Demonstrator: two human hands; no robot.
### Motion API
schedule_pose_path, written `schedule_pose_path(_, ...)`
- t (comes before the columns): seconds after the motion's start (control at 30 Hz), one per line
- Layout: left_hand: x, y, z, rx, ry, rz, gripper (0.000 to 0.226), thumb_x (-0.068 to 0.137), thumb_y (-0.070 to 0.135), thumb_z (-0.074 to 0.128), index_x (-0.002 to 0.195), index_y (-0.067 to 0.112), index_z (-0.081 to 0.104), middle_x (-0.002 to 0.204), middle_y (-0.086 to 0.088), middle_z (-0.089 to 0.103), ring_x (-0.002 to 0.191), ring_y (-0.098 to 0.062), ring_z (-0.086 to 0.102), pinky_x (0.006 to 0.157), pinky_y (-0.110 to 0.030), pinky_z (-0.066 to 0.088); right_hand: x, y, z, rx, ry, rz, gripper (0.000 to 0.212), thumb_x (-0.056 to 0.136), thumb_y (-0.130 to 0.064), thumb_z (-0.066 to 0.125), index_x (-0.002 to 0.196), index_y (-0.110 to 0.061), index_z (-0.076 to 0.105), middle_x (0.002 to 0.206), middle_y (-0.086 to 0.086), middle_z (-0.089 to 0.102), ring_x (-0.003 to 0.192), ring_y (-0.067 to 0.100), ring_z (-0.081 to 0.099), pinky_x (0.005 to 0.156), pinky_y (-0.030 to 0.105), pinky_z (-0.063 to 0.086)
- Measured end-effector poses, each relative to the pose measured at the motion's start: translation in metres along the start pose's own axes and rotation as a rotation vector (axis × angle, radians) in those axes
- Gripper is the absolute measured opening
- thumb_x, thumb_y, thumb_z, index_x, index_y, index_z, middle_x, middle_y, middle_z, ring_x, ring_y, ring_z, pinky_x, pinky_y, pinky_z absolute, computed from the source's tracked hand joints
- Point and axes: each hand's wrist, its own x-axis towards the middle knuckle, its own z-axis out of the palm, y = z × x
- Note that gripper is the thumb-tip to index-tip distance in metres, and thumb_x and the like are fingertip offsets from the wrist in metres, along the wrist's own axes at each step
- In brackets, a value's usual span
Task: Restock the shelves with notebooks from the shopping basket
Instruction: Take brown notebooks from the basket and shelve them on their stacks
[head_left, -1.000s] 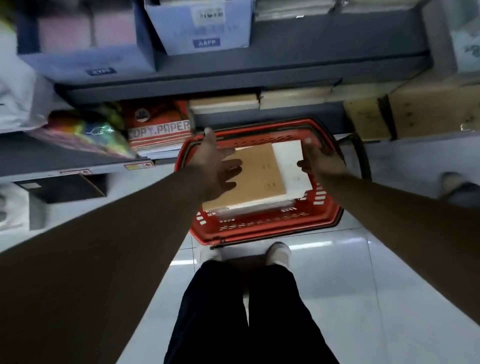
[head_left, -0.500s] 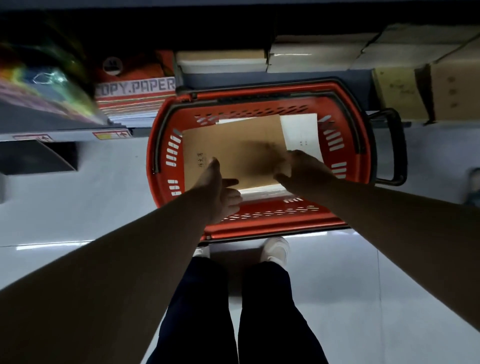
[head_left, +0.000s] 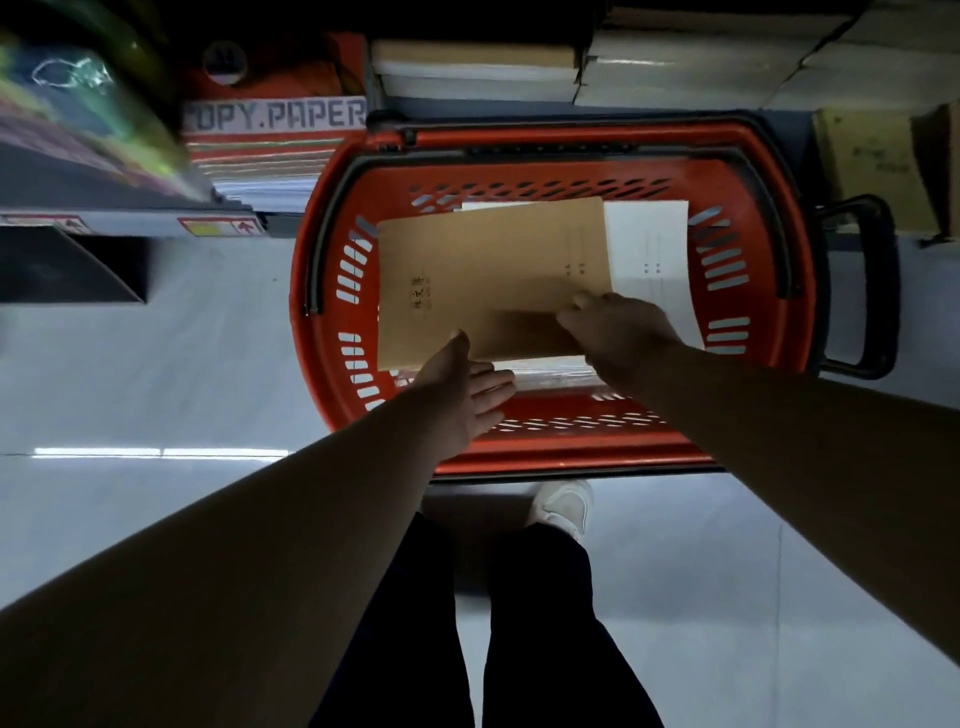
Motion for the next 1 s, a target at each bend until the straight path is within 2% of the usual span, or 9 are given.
schedule_pose_path(0.07, 0.0, -0.001, 0.001, -0.01, 0.002, 0.044, 0.056, 0.101, 0.051, 0.031, 0.122, 0.004, 0.054, 0.13, -0.015, 0.06, 0.119, -0.027, 0.058, 0.097, -0.043, 0.04, -0.002, 0.004, -0.008, -0.074, -0.019, 0.042, 0.032, 0.099, -0.015, 0.037, 0.126, -0.009, 0.053, 0.126, 0.018, 0.055, 0.111, 0.036, 0.054, 0.08, 0.039, 0.043)
schedule_pose_path(0.23, -0.005, 0.004, 0.004, -0.131, -0.047, 0.122, 0.036, 0.102, 0.045, 0.039, 0.098, 0.014, 0.056, 0.127, -0.012, 0.062, 0.12, -0.026, 0.058, 0.092, -0.041, 0.041, -0.019, -0.002, -0.013, -0.276, 0.101, -0.013, 0.031, 0.095, -0.005, 0.04, 0.122, -0.014, 0.053, 0.119, 0.009, 0.058, 0.106, 0.032, 0.058, 0.074, 0.039, 0.05)
schedule_pose_path(0.37, -0.012, 0.008, 0.005, -0.171, -0.028, 0.153, 0.016, 0.102, 0.027, 0.046, 0.11, 0.015, 0.053, 0.133, -0.015, 0.058, 0.122, -0.027, 0.056, 0.101, -0.043, 0.04, -0.045, -0.021, -0.008, -0.259, 0.216, -0.096, 0.034, 0.09, -0.006, 0.047, 0.122, -0.009, 0.057, 0.117, 0.015, 0.062, 0.104, 0.035, 0.061, 0.067, 0.04, 0.053)
schedule_pose_path(0.47, -0.015, 0.012, 0.006, -0.067, 0.11, 0.198, 0.034, 0.103, 0.01, 0.04, 0.136, 0.006, 0.045, 0.14, -0.017, 0.051, 0.126, -0.029, 0.054, 0.096, -0.039, 0.046, -0.058, -0.027, -0.005, -0.249, 0.207, -0.213, 0.044, 0.077, -0.003, 0.069, 0.119, -0.014, 0.065, 0.1, 0.009, 0.069, 0.086, 0.027, 0.069, 0.05, 0.03, 0.052)
schedule_pose_path(0.53, -0.021, 0.013, 0.006, -0.014, 0.169, 0.209, 0.037, 0.101, 0.004, 0.042, 0.138, 0.003, 0.044, 0.139, -0.017, 0.052, 0.122, -0.029, 0.056, 0.085, -0.034, 0.053, -0.062, -0.027, -0.006, -0.127, 0.195, -0.282, 0.056, 0.072, 0.001, 0.077, 0.124, -0.015, 0.064, 0.092, 0.009, 0.071, 0.072, 0.024, 0.071, 0.05, 0.031, 0.055)
schedule_pose_path(0.67, -0.039, 0.012, 0.006, -0.056, 0.269, 0.219, 0.021, 0.099, 0.003, 0.047, 0.117, 0.006, 0.056, 0.1, -0.011, 0.064, 0.084, -0.021, 0.065, 0.043, -0.025, 0.053, -0.063, -0.017, -0.01, 0.111, 0.209, -0.109, 0.028, 0.1, -0.022, 0.05, 0.126, -0.014, 0.055, 0.114, 0.008, 0.063, 0.099, 0.024, 0.066, 0.082, 0.037, 0.055)
schedule_pose_path(0.77, -0.058, 0.014, 0.01, 0.001, 0.254, 0.237, 0.013, 0.099, 0.003, 0.046, 0.102, 0.009, 0.058, 0.094, -0.009, 0.063, 0.076, -0.019, 0.063, 0.042, -0.024, 0.052, -0.055, 0.002, -0.024, 0.406, 0.134, 0.152, 0.037, 0.098, -0.029, 0.048, 0.132, -0.016, 0.05, 0.129, 0.011, 0.056, 0.114, 0.025, 0.056, 0.093, 0.04, 0.048)
schedule_pose_path(0.87, -0.08, 0.021, 0.012, 0.04, 0.246, 0.287, 0.013, 0.097, 0.008, 0.049, 0.087, 0.012, 0.057, 0.085, -0.006, 0.061, 0.071, -0.018, 0.061, 0.043, -0.023, 0.05, -0.057, 0.014, -0.038, 0.715, 0.035, 0.247, 0.039, 0.095, -0.044, 0.052, 0.123, -0.017, 0.052, 0.113, 0.007, 0.065, 0.093, 0.014, 0.062, 0.07, 0.029, 0.049)
schedule_pose_path(1.0, -0.114, 0.029, 0.009, 0.122, 0.236, 0.345, 0.012, 0.098, 0.015, 0.05, 0.088, 0.017, 0.054, 0.089, -0.004, 0.06, 0.081, -0.018, 0.061, 0.05, -0.025, 0.05, -0.065, 0.022, -0.059, 0.841, -0.001, 0.308, 0.064, 0.093, -0.055, 0.047, 0.139, -0.01, 0.04, 0.132, 0.014, 0.053, 0.108, 0.023, 0.052, 0.078, 0.031, 0.039)
